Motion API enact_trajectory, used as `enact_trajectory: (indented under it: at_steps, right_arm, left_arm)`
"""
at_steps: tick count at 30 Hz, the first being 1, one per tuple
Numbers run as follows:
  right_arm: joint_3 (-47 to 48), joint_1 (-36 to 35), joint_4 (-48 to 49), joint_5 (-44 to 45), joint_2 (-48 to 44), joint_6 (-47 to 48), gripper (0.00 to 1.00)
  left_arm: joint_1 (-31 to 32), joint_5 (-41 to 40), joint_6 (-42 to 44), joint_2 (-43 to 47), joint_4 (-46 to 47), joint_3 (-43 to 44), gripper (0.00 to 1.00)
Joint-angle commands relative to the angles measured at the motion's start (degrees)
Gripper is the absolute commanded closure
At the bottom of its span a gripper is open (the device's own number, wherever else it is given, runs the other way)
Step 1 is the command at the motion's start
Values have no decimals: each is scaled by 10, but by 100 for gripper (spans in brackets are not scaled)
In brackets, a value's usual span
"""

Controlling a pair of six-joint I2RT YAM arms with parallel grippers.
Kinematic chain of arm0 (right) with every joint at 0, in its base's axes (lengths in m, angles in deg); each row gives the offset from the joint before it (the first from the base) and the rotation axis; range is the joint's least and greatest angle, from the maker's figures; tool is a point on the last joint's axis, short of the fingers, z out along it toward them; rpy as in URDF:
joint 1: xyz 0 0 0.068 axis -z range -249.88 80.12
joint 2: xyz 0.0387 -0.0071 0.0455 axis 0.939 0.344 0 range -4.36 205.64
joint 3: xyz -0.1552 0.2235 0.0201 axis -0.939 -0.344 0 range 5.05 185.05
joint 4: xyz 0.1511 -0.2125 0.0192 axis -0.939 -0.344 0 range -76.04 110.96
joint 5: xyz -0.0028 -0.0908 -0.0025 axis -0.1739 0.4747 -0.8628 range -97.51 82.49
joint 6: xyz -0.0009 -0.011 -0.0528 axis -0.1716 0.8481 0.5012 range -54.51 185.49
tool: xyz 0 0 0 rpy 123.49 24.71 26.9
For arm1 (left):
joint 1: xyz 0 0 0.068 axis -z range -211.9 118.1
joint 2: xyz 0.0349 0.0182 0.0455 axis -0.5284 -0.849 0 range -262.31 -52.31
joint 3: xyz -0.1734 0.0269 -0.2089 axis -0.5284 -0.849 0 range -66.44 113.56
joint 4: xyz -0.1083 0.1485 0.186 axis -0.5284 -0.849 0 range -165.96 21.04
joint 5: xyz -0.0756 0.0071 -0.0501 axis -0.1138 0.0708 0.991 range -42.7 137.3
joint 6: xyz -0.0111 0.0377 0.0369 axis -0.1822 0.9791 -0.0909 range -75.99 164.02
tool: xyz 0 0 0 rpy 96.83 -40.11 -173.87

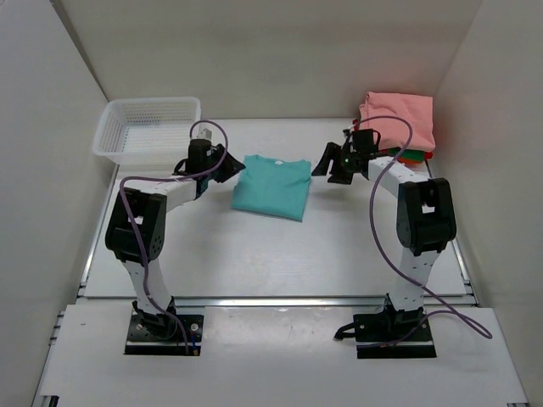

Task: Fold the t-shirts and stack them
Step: Put the neatly folded tshirt into the corner of the board with the right arm

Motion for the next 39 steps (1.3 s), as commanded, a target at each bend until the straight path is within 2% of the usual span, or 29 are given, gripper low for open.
enact_trajectory:
  at_steps: [1, 6, 9, 17, 19, 22, 25, 27, 28, 30, 31, 33, 35, 39]
  right_arm:
    - [-68, -12, 58, -27, -37, -21, 36]
    - [-91, -32, 91, -54, -3, -58, 33]
    - [-43, -43, 88, -75, 54, -66, 29]
    - [123, -72, 64, -142, 206, -114, 28]
    - [144, -77, 71, -173, 224, -121, 34]
    - [163, -79, 76, -210, 249, -125, 55]
    - [171, -70, 91, -258, 259, -120, 100]
    - [196, -63, 87, -296, 267, -81, 100]
    - [230, -59, 48, -299, 267, -58, 100]
    - [286, -61, -94, -254, 262, 81, 100]
    - [305, -58, -127, -195, 259, 109, 100]
    - [337, -53, -190, -139, 242, 205, 100]
    - [324, -42, -178, -79, 209, 235, 100]
    - [230, -16, -102, -16, 109, 292, 100]
  left_arm:
    - [39, 15, 5, 26, 23, -22, 57]
    - [65, 3, 14, -43, -20, 23, 61]
    - [61, 1, -6, -63, -11, 6, 67]
    - [54, 3, -8, -82, -19, -6, 68]
    - [54, 8, -9, -84, -20, -6, 69]
    - [56, 11, -10, -83, -16, -12, 69]
    - [53, 21, -7, -68, -16, -24, 67]
    - [40, 43, -8, -53, -15, -38, 66]
    - [36, 49, -8, -36, -17, -48, 66]
    - [24, 79, 1, 14, -23, -68, 67]
    - [21, 83, 4, 26, -27, -76, 66]
    - [7, 91, 18, 89, -41, -111, 66]
    - [-3, 89, 23, 143, -45, -143, 66]
    - [-5, 66, 27, 246, -39, -214, 66]
